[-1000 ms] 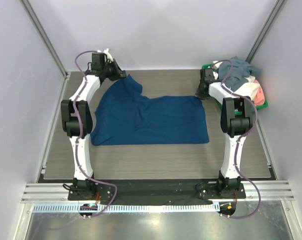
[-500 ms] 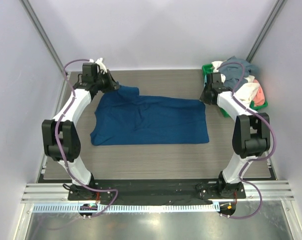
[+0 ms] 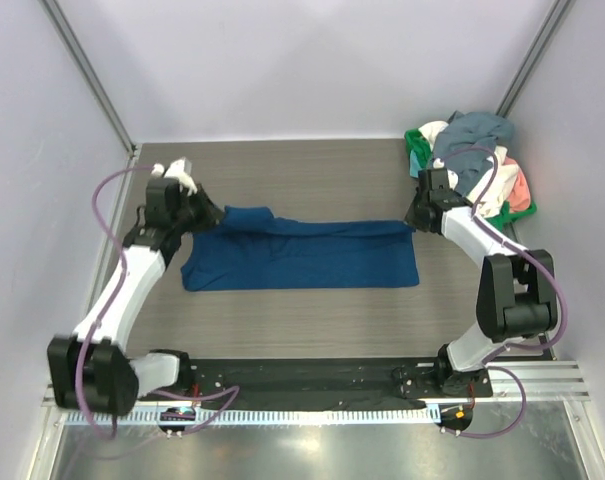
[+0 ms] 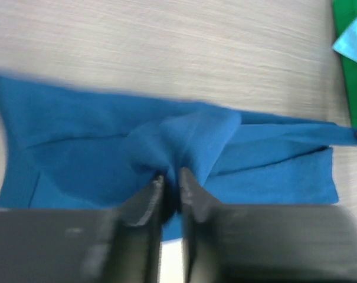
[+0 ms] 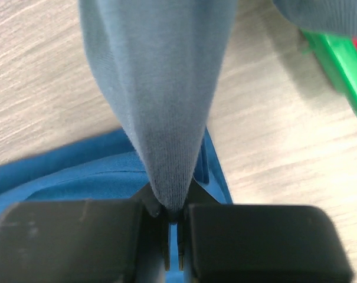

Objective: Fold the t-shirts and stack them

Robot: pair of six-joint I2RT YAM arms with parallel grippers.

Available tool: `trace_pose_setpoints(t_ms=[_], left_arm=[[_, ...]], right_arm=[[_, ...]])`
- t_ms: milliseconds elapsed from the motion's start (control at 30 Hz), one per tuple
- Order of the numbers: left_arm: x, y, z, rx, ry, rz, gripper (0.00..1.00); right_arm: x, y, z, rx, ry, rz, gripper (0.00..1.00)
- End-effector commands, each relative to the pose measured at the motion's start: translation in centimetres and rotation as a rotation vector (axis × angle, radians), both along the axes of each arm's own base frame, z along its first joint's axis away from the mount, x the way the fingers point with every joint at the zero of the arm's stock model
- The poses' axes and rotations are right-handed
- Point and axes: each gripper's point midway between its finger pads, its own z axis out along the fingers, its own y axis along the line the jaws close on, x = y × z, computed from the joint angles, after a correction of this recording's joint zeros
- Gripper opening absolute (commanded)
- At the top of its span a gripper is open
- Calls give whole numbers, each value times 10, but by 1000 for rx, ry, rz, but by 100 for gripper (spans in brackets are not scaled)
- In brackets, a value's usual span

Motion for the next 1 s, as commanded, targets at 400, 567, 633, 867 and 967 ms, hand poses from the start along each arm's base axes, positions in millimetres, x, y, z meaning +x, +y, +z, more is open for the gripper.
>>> trace_pose_setpoints(t_ms=[400,567,633,867,967], left_arm=[[-72,52,-14,-24,-23,357,59],[-62,28,-53,-7,79,316,56],[-62,13,-71,20,126,289,55],[-66,-4,-134,17,275,325,52],[-66,-1,-152,30,312,353,51]], right_arm=[[-31,32,55,103,-143,40,87],[-16,74,40,123,-104,174,87],[-8,82,23,113,-66,198,86],[15,97,-27,103,53,252,79],[1,97,-52,93,112,249,76]])
